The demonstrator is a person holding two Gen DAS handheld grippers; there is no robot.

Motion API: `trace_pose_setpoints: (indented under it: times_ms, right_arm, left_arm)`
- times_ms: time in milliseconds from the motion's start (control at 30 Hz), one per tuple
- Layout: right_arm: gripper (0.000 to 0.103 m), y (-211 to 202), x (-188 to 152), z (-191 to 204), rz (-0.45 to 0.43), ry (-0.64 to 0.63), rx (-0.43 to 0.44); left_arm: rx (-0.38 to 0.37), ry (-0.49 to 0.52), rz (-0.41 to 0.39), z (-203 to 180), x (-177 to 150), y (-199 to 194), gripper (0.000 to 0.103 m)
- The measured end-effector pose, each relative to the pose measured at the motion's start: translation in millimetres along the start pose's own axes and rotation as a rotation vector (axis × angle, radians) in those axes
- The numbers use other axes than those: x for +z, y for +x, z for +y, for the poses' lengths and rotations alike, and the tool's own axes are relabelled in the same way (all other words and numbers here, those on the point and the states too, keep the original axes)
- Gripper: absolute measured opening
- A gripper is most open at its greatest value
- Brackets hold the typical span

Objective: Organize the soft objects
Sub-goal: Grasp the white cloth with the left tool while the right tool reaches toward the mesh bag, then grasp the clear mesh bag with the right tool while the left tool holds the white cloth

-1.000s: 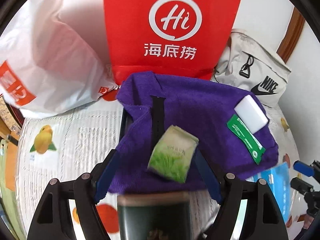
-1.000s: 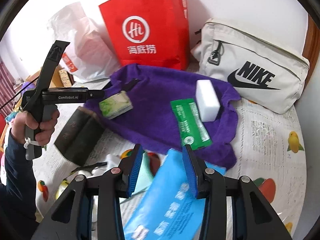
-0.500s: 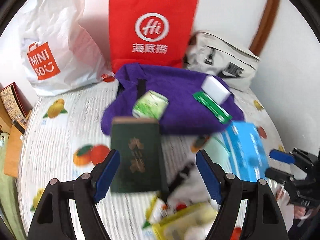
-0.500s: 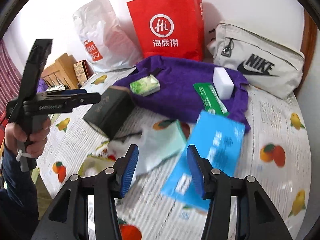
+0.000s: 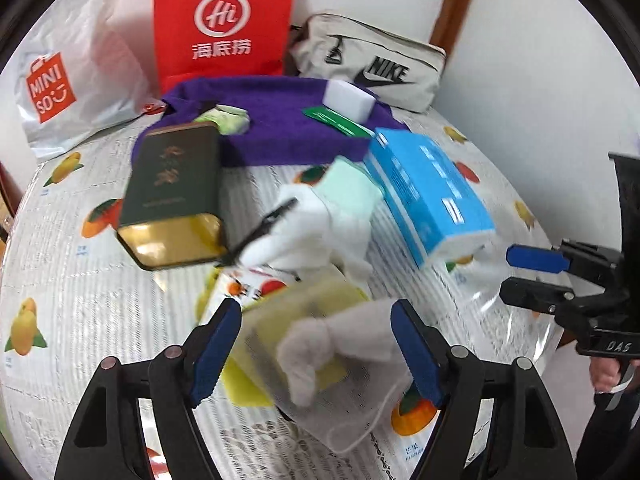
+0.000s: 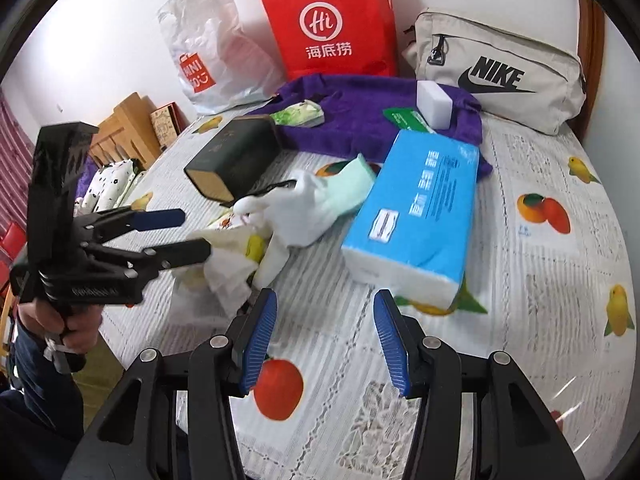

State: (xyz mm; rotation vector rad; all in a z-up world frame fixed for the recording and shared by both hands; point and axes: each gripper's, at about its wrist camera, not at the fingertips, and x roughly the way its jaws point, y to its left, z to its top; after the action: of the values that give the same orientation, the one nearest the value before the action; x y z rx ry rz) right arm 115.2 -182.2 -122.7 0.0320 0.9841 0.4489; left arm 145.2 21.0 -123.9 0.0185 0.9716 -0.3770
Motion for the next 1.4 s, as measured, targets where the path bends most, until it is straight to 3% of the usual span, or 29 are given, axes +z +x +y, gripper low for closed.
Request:
trace_pose_setpoints:
  times_ms: [133,333,567,767,1067,1167,1333,1367,1400]
  right_arm:
    - [0.05,2.8,-10.9,3.6,0.011,-0.006,0.0]
    - [0.05,9.3,-18.8,6.1,0.028,0.0,0.0]
    - [0.05,11.2,-14.3,19.0,0.02,-0.018,0.021]
    - [0.052,28.3,-2.4,44.7,0.021,-0.059,0.06]
    - [0.059,59.1,4.9,84.4,0.05,-0.074,0.053]
    - [0.073,68.0,6.1,93.8,0.045,-0.068,0.023]
    - [0.073,85.5,4.7,105.5,0.047,-0.092,-0.033]
    - [0.069,88.8,3.8,106.8,0.053,-0.101,-0.047]
    - [0.058,91.3,2.6,107.5,0.05,-0.108,-0.055]
  left_arm:
    - [-0.011,-0.003,0.034,-1.2,-12.0,13.9,0.048]
    - [-0.056,-0.015,0.025,3.3,-18.8,16.9,0.026]
    - [-0.074,-0.056,-0.065,16.2,-6.1,-13.7,0.025]
    - [0.019,-0.131,-0.114,54.7,-4.4,-38.8,0.025]
    - [0.144,-0.261,-0.06,109.2,-37.9,-21.4,0.025]
    - [0.142,-0.276,-0.04,113.9,-44.4,-6.0,0.025]
    - [0.166,-0.243,-0.057,106.9,-47.6,4.6,0.027]
    - [0.171,-0.242,-0.062,106.1,-47.3,5.4,0.027]
    - [0.175,-0.241,-0.068,105.6,-47.5,7.3,0.027]
